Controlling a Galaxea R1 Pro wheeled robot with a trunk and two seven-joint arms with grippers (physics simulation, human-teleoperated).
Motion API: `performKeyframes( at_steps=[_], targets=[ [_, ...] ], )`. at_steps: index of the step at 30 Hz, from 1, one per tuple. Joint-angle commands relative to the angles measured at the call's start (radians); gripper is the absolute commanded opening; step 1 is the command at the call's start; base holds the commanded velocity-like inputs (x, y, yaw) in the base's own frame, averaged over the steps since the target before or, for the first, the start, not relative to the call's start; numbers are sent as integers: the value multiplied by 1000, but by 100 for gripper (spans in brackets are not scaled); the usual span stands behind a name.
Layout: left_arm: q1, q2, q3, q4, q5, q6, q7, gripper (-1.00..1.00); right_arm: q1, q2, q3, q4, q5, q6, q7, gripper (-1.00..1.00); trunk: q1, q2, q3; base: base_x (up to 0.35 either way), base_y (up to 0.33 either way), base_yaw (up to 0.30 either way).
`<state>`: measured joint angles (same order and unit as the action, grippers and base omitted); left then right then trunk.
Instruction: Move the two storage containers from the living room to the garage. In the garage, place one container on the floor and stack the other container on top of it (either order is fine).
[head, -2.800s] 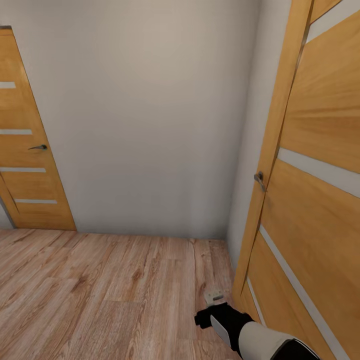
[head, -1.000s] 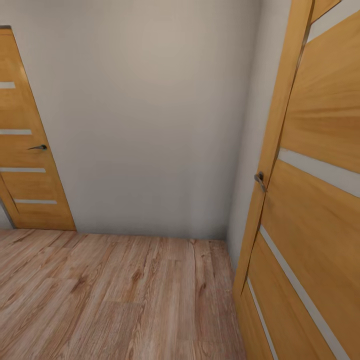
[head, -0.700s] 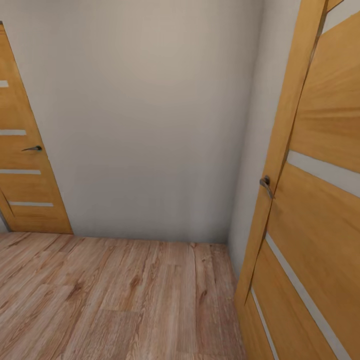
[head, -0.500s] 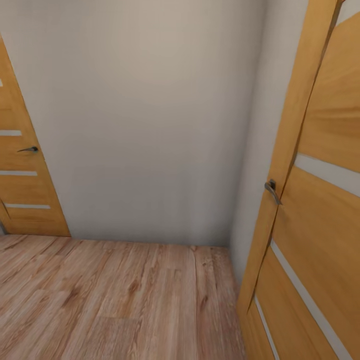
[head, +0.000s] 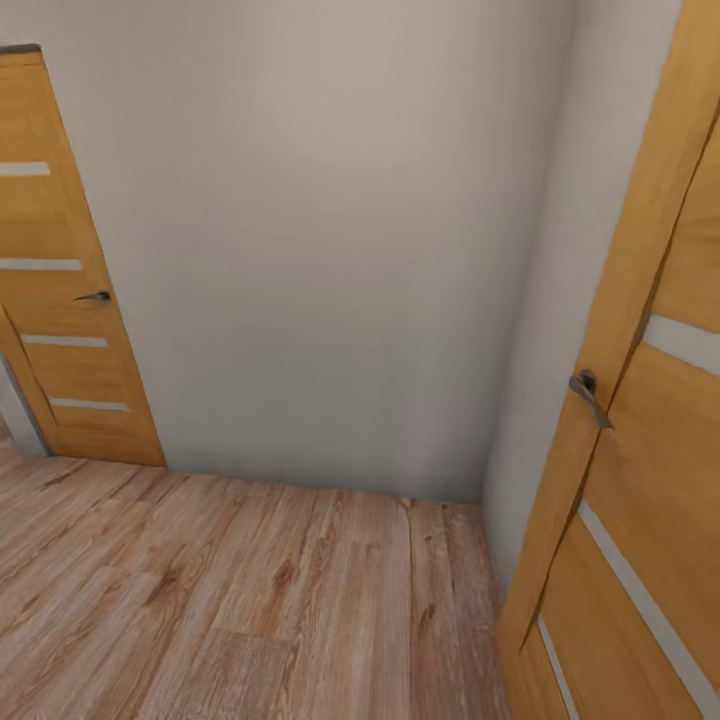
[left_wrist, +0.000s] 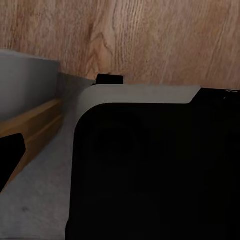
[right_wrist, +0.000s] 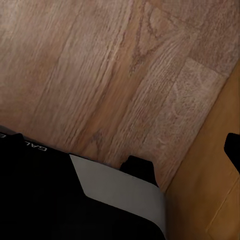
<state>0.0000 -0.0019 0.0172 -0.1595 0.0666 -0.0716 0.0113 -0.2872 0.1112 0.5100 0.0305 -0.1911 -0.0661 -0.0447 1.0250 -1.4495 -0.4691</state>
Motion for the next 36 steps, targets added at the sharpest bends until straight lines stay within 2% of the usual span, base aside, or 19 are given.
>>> performKeyframes(
  at_steps=[1, 7, 22, 36],
  targets=[
    [0, -1, 1, 0, 7, -2, 1, 100, -1, 1, 9, 3, -10, -6, -1, 100, 0, -1, -1, 1, 0, 248],
    [0, 0, 0, -1, 9, -2, -3, 100, -1, -1, 9, 3, -10, -6, -1, 100, 0, -1, -1, 129, 0, 55],
    [0, 0, 0, -2, 10, -2, -7, 100, -1, 1, 9, 3, -10, -6, -1, 100, 0, -1, -1, 312, 0, 7],
    [0, 0, 0, -2, 10, -2, -5, 100, -1, 0, 9, 3, -10, -7, -1, 100, 0, -1, -5, 312, 0, 226]
  ],
)
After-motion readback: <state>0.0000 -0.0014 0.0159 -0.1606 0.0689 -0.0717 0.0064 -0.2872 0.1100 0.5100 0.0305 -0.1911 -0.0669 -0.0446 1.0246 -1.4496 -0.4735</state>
